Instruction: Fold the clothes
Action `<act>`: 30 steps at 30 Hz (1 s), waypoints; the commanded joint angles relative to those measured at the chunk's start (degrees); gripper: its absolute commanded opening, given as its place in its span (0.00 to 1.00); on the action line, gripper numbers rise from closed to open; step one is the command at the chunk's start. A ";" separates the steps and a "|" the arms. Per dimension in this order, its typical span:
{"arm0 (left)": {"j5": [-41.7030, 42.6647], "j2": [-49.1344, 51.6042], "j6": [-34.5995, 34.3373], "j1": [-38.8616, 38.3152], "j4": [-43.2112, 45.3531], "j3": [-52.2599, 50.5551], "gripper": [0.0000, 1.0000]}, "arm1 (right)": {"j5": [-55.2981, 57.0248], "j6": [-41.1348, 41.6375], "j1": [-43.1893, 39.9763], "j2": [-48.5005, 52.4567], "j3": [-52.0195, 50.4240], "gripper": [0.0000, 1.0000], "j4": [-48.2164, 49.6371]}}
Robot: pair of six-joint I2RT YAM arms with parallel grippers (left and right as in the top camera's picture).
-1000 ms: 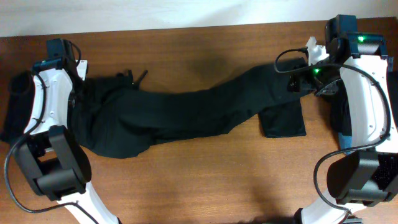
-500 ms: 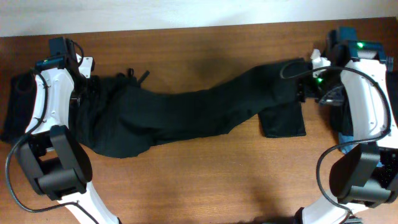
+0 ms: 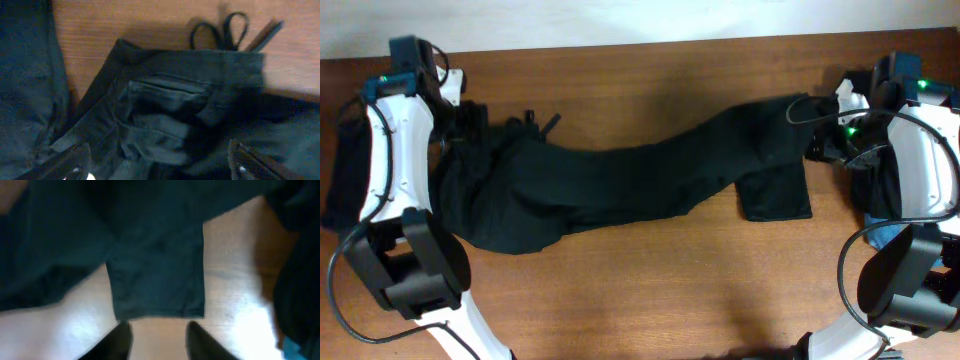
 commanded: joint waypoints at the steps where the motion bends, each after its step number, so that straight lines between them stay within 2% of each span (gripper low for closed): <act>1: 1.09 -0.52 -4.52 -2.16 -3.02 2.67 0.87 | -0.04 2.67 -0.11 0.26 -0.31 0.23 1.68; 2: 1.09 -0.57 -4.55 -2.82 -3.74 2.67 0.87 | 1.75 3.28 -0.11 0.61 -0.33 0.11 2.29; 3: 1.36 -0.57 -4.52 -3.43 -4.37 2.67 0.87 | 3.17 3.26 -0.11 0.98 -0.33 0.04 2.71; 6: 5.22 -0.57 -4.52 -5.49 -6.05 2.67 0.87 | 8.07 3.19 -0.09 2.56 -0.50 0.04 3.98; 8: 8.74 -0.57 -4.50 -6.51 -6.64 2.67 0.76 | 9.03 2.73 -0.11 3.72 -0.50 0.04 5.07; 9: 9.73 -0.57 -4.50 -6.86 -6.88 2.67 0.56 | 8.57 2.73 -0.11 4.35 -0.50 0.04 5.64; 11: 10.71 -0.63 -4.55 -7.39 -7.67 2.67 0.11 | 6.97 1.16 0.02 5.60 -0.52 0.04 6.40; 12: 10.67 -0.68 -4.76 -7.43 -7.98 2.67 0.00 | 4.81 -0.39 0.24 6.25 -0.57 0.04 6.43; 14: 10.64 -0.68 -5.92 -7.41 -8.11 2.67 0.00 | 1.38 -2.54 0.85 7.43 -0.59 0.04 6.40; 22: 9.57 -0.66 -6.03 -7.41 -9.27 2.64 0.02 | -1.11 -2.62 5.31 11.65 -3.34 0.04 6.54; 30: 2.86 -0.66 -6.05 -7.41 -9.01 2.64 0.08 | -1.53 -2.56 9.11 11.96 -10.38 0.04 10.14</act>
